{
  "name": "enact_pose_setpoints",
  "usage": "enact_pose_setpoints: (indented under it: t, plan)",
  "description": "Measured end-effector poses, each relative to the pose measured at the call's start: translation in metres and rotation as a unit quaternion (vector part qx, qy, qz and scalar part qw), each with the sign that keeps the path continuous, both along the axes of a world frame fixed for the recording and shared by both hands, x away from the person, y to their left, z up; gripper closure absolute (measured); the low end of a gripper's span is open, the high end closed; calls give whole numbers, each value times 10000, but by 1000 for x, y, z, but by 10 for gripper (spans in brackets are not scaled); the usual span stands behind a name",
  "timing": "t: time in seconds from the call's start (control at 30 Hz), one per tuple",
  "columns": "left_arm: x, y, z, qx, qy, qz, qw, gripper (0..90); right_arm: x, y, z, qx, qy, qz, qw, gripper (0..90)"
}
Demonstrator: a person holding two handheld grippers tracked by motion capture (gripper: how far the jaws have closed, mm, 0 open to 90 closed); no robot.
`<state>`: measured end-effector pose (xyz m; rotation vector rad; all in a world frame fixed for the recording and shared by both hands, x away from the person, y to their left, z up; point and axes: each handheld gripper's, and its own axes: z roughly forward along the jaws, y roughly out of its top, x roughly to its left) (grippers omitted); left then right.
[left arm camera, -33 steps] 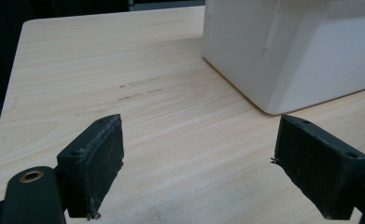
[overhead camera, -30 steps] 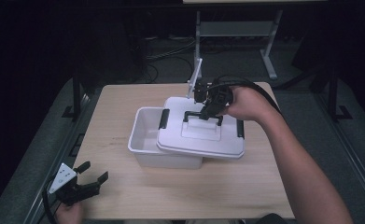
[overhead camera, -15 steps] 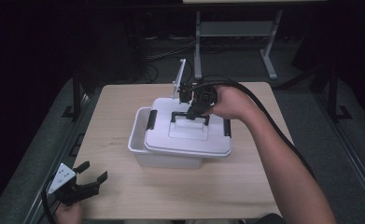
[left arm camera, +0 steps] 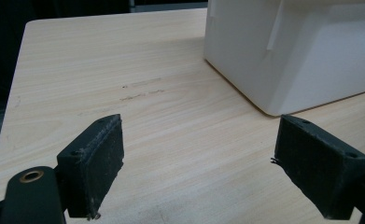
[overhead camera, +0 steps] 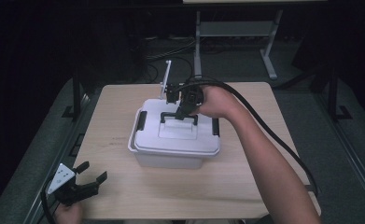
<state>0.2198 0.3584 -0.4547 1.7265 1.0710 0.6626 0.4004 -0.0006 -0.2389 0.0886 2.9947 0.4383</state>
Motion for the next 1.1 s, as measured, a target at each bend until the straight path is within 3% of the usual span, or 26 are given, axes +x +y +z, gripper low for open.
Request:
enact_pose_setpoints:
  t: [0.47,1.1]
  plan:
    - [-1,2,0,-11,-5,0,10000,151,9,27,-8,-101,75,93,9999,845]
    - [-1,3,0,-33,-41,28,10000,150,22,38,-26,-113,187,5,9998,843]
